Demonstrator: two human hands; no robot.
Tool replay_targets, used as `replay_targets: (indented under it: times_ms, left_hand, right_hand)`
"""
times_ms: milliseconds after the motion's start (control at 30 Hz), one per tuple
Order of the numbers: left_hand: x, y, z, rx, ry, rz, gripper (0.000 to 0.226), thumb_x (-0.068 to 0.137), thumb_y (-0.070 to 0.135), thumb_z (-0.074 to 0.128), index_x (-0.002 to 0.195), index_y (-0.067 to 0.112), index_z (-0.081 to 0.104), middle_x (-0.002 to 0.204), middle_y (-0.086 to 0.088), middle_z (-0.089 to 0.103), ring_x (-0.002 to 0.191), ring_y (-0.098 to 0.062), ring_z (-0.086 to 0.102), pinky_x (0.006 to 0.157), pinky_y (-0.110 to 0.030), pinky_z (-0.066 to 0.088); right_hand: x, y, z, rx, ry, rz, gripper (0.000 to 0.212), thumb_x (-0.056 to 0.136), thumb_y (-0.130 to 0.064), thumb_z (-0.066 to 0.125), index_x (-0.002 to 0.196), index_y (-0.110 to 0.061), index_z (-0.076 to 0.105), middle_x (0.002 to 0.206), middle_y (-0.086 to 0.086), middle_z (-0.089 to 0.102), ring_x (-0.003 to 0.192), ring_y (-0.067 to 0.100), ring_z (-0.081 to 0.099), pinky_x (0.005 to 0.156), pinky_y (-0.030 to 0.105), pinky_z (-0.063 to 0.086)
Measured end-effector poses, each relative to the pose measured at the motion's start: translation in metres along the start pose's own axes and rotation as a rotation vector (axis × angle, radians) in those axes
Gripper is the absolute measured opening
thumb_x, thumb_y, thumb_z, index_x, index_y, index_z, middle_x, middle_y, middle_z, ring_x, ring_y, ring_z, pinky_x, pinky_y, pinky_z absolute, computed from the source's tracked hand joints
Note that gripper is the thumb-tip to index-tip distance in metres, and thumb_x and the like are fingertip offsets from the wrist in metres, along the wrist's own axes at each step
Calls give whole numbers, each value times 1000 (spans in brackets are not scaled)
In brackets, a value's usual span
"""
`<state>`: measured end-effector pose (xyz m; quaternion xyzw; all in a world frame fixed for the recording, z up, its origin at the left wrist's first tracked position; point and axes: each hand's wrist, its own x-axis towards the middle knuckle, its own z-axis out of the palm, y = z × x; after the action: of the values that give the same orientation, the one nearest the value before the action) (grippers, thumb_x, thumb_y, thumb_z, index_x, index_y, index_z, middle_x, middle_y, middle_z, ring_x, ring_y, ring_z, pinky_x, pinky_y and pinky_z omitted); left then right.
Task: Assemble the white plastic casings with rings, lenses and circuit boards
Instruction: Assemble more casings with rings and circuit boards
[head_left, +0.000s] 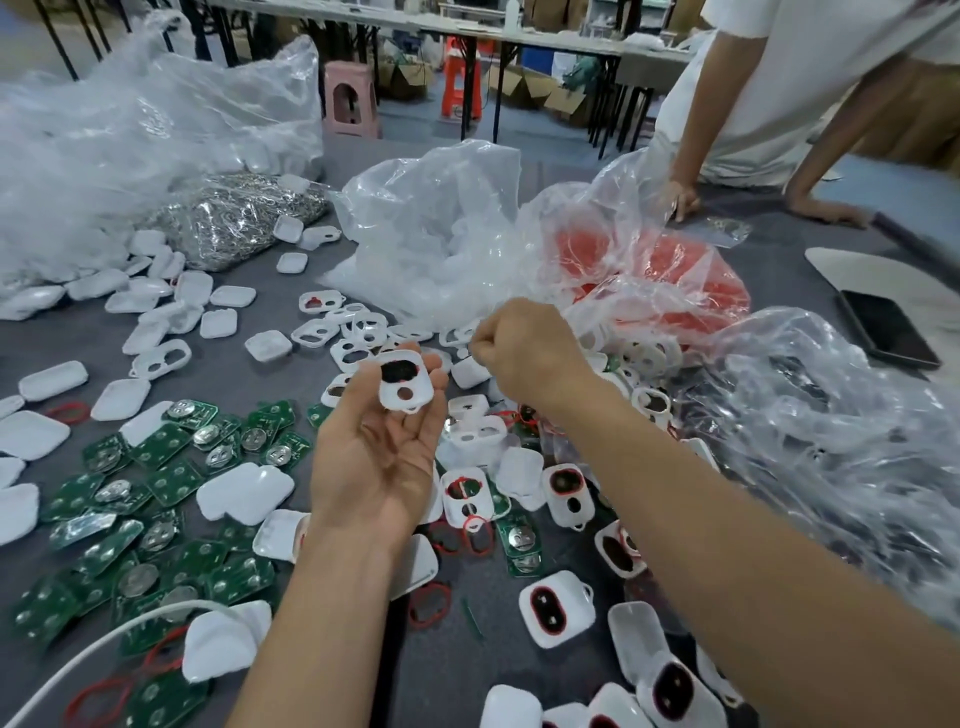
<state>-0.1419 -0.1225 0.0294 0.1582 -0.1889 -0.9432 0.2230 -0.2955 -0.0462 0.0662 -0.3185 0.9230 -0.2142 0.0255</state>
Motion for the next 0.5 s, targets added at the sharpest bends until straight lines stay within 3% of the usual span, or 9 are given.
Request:
replay_targets:
  times_ms: [133,233,400,467,500]
  left_hand:
    - [1,1,0,20,0,15,29,84,27,67,94,5,83,112,-17,76,98,-24,76,75,-30,62]
    - [2,2,-1,16,-3,13,26,86,25,67,92,6,83,113,-16,76,100,-24,76,76,-31,62]
    - [2,3,-1,25,20,21,28,83,26,66,92,6,83,111,-16,77,94,-23,77,73,-30,62]
    - [2,6,-3,7,16,27,28,83,26,65,90,6,83,108,-16,77,91,-24,77,72,-30,62]
    - [2,8,-4,1,8,31,28,83,26,65,89,6,83,107,-16,77,91,-23,77,73,-30,63]
  right_hand:
    - [36,-8,30,-138,31,56,22,90,-29,68,81,-12,58,92,13,70,90,33,67,70,33,48]
    - [49,-11,44,-132,53,83,25,86,-18,67,73,-16,46,97,13,70,91,34,68,66,31,44]
    - [60,-13,34,-95,-17,132,16,83,-12,65,82,-11,49,106,15,68,96,34,67,71,34,52]
    - [64,-6,30,-98,-46,129,6,85,-8,62,91,-6,60,110,13,69,99,33,67,81,37,58]
    - [66,-2,29,-102,-61,125,15,86,-6,60,98,-7,67,113,11,71,101,32,67,85,38,60]
